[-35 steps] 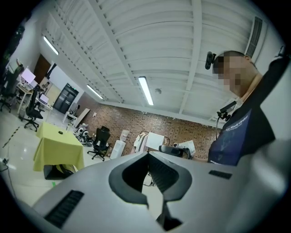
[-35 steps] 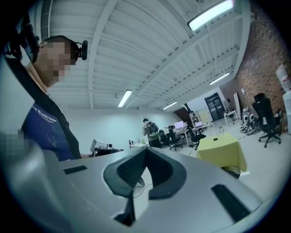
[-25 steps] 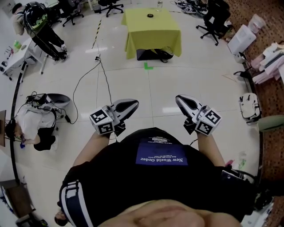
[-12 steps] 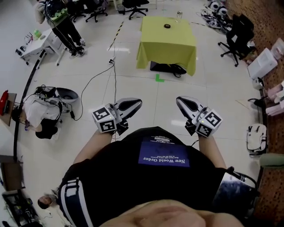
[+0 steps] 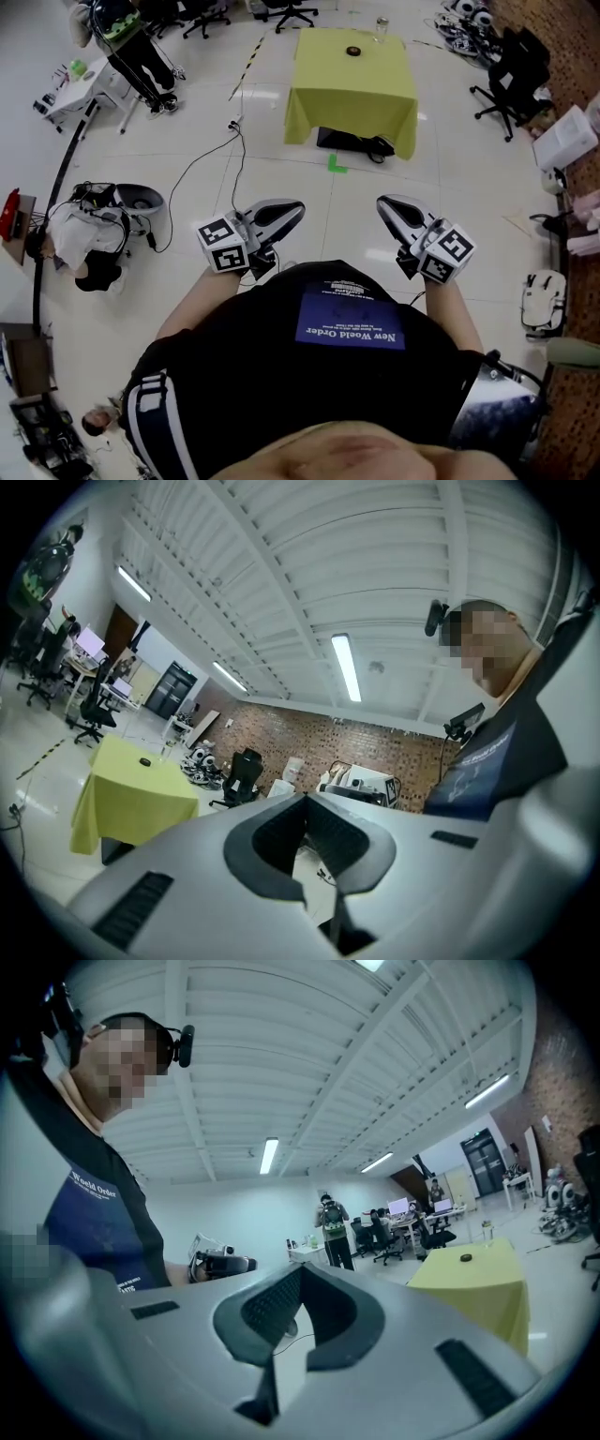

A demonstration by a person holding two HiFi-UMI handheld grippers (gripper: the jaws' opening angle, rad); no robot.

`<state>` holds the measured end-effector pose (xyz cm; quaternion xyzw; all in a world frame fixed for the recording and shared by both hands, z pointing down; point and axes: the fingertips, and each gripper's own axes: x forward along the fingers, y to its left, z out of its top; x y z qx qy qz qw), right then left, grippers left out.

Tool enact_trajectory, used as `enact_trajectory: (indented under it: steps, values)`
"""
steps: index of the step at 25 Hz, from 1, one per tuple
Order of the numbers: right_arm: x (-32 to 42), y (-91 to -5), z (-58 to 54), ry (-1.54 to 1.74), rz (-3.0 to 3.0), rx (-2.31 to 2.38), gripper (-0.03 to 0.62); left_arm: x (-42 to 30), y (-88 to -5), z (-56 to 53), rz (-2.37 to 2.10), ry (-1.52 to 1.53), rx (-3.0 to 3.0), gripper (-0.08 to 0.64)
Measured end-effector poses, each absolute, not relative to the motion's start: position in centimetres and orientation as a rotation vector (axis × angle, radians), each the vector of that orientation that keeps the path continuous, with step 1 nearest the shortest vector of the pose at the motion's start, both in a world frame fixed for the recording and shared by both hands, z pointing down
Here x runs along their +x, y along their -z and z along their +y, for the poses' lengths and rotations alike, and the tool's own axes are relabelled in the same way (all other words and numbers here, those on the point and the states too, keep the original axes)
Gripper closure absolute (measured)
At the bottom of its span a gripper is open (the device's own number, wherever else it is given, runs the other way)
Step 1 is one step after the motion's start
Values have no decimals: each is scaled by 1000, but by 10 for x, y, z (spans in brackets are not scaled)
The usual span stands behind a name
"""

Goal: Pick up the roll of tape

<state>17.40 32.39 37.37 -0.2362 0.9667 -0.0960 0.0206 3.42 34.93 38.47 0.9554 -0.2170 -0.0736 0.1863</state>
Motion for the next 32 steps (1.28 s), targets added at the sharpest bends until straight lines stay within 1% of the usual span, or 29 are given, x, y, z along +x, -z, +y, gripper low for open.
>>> enact_trajectory:
  steps: [9, 14, 22, 27, 32]
  values:
    - [132, -361, 233, 240, 2984, -889, 606, -3, -381, 250, -456, 256, 2746, 554]
    - [92, -344, 177, 250, 2895, -967, 606, -52, -372, 193, -403, 195, 2808, 554]
    - [46, -338, 98, 255, 2896, -1037, 606, -107, -366, 110, -417, 241, 2813, 554]
    - [36, -342, 56, 278, 2918, -998, 606, -128, -373, 70, -498, 262, 2774, 554]
    - [52, -347, 2, 271, 2932, -943, 606, -114, -374, 25, -565, 246, 2761, 554]
